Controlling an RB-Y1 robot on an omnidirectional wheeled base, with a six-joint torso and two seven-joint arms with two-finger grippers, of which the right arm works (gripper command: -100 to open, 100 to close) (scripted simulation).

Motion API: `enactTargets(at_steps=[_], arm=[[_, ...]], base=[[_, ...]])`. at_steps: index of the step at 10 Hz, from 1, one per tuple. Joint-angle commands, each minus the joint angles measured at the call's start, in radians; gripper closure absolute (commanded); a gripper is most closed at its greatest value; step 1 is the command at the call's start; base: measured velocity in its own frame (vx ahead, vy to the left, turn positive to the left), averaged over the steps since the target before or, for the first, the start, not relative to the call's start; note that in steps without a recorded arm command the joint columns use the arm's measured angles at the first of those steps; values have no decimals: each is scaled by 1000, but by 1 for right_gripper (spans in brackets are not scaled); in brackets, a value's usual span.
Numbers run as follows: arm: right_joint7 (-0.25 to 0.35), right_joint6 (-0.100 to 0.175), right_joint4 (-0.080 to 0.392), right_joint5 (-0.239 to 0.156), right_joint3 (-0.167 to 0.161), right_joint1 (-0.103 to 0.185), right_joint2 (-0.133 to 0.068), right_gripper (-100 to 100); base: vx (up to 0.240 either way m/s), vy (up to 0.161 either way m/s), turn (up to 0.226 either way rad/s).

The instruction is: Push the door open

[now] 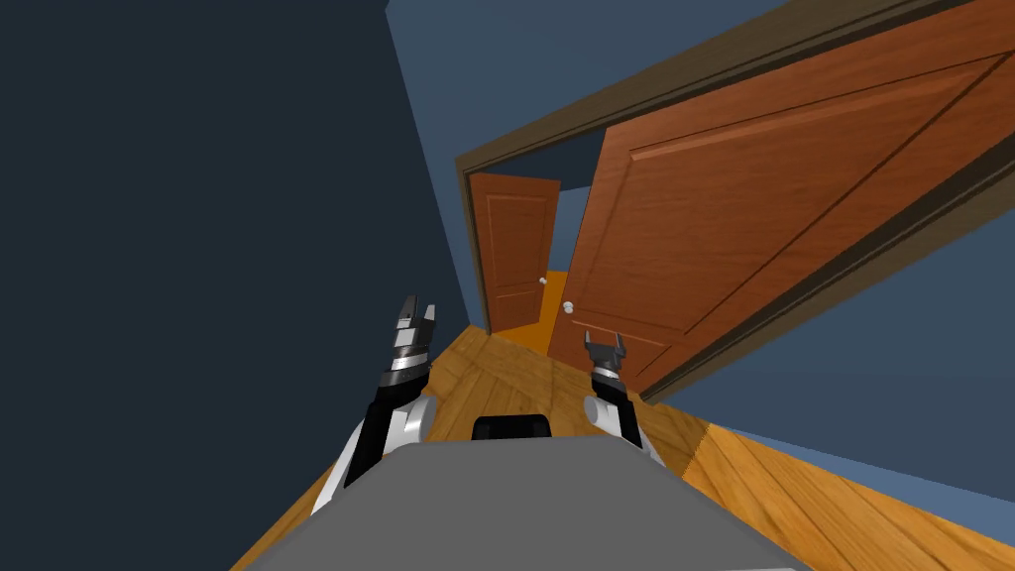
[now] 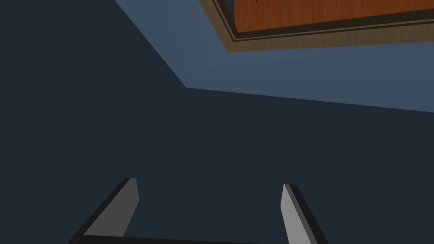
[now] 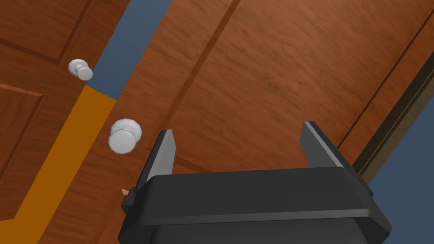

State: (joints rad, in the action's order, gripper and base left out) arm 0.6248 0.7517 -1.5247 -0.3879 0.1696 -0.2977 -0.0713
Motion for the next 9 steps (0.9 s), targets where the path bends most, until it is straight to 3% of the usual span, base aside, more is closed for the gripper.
enactTargets(at_steps=[1,9], arm=[[37,11,50,-22,7,20,3,-100],[201,51,260,-125,37,86,30,-100]], base=[[70,-74,126],[63,-81,159]])
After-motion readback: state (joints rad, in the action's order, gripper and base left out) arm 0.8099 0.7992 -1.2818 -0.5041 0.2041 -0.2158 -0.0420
